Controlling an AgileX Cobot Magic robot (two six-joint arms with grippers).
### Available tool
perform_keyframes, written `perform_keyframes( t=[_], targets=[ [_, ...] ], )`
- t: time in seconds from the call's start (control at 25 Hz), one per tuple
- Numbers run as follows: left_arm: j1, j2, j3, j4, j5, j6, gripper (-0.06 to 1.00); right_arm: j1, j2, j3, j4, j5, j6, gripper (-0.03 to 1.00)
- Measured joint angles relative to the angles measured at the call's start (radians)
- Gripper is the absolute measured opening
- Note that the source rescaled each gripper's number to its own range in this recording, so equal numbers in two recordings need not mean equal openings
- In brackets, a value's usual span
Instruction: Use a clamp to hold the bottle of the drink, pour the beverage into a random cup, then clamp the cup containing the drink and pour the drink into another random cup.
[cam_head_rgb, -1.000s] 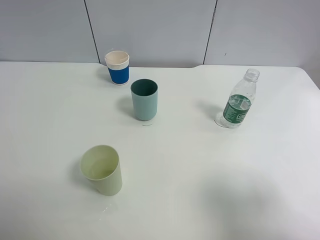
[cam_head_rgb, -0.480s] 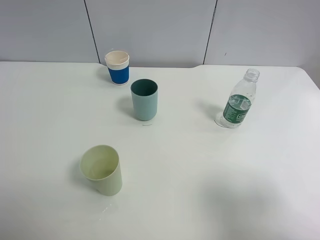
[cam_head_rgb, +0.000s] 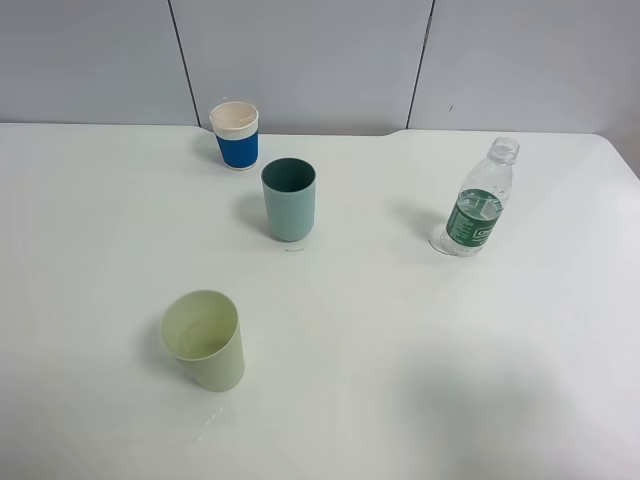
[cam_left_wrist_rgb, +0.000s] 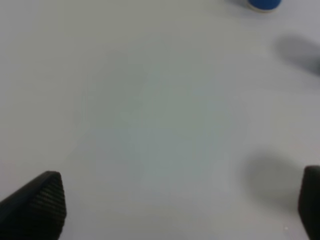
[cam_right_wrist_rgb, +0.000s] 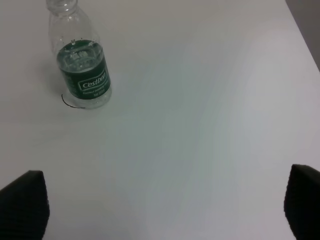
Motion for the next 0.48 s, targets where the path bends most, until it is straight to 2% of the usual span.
perform_keyframes(
  t=[0.48],
  targets=[
    [-0.013, 0.0, 0.0, 0.015, 0.0, 0.0, 0.79, 0.0, 0.0, 0.0, 0.0, 0.0, 0.0, 0.94]
  ],
)
